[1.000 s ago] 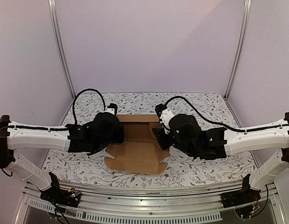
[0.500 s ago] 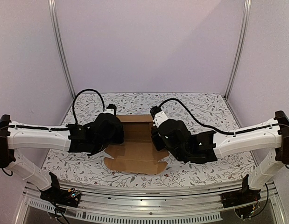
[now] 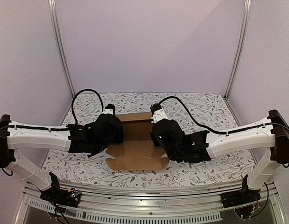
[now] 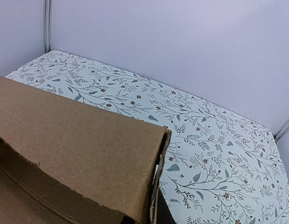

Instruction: Fold the paper box

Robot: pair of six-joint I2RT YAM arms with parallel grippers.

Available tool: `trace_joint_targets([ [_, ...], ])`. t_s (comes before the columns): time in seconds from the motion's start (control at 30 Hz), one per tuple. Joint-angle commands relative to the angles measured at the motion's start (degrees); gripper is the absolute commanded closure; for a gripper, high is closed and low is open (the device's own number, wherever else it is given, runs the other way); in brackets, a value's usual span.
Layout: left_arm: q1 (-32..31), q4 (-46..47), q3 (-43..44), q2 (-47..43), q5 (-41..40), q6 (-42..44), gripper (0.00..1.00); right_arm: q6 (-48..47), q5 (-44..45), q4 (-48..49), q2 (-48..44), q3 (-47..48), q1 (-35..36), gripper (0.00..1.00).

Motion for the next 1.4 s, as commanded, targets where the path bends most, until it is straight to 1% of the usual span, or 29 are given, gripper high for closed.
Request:
trace_joint_targets([
  [0.0,-1.95,0.22,2.01,0.58,0.77,-0.41,1.0,-0.77,-2.18,1.39,2.28,2.34,0.8,1.0],
  [0.23,-2.21,-0.48,2.88,1.14,0.91,-0.91,1.0,-1.4,-1.99,2.68,3.11,3.1,0.83,1.0],
  [0.27,-2.26,-0.57,3.05,1.32,0.92,-1.05,0.97,-1.44,-1.82,2.78,3.29,3.25,0.82,1.0],
  [0.33,-2.3,-0.69,3.25,1.59,0.94,-1.08,0.88,-1.69,-1.67,2.83,3.47,3.49,0.86,1.0],
  [0.4,-2.39,-0.98,3.3,1.59,0.79,-1.19,0.82,-1.77,-1.45,2.83,3.49,3.52,0.85,1.0],
  [0.77,-2.4,-3.42,3.37,-0.22,0.42,-1.63,0.63,-2.73,-0.94,3.11,3.22,3.48,0.64,1.0],
  [0.8,-2.42,-3.87,3.24,-0.66,0.65,-1.61,0.61,-2.91,-1.23,3.09,3.28,3.46,0.42,1.0],
  [0.83,-2.4,-4.42,3.15,-1.18,0.84,-1.57,0.55,-2.93,-1.6,3.09,3.3,3.47,0.16,1.0],
  [1.03,-2.4,-8.63,1.88,-5.17,3.68,-1.65,0.44,-2.92,-4.89,3.0,3.32,2.96,-2.63,1.0],
  [1.1,-2.4,-10.82,1.38,-7.06,5.3,-1.38,0.37,-2.55,-6.64,3.0,3.39,2.41,-3.87,1.0],
  [1.27,-2.24,-15.25,-0.6,-12.64,8.25,-1.15,0.32,-1.23,-12.13,4.59,3.48,0.04,-7.18,1.0],
  [1.37,-2.23,-16.66,-1.41,-15.74,10.9,0.28,0.32,-1.78,-17.05,6.18,4.19,-1.21,-9.16,1.0],
])
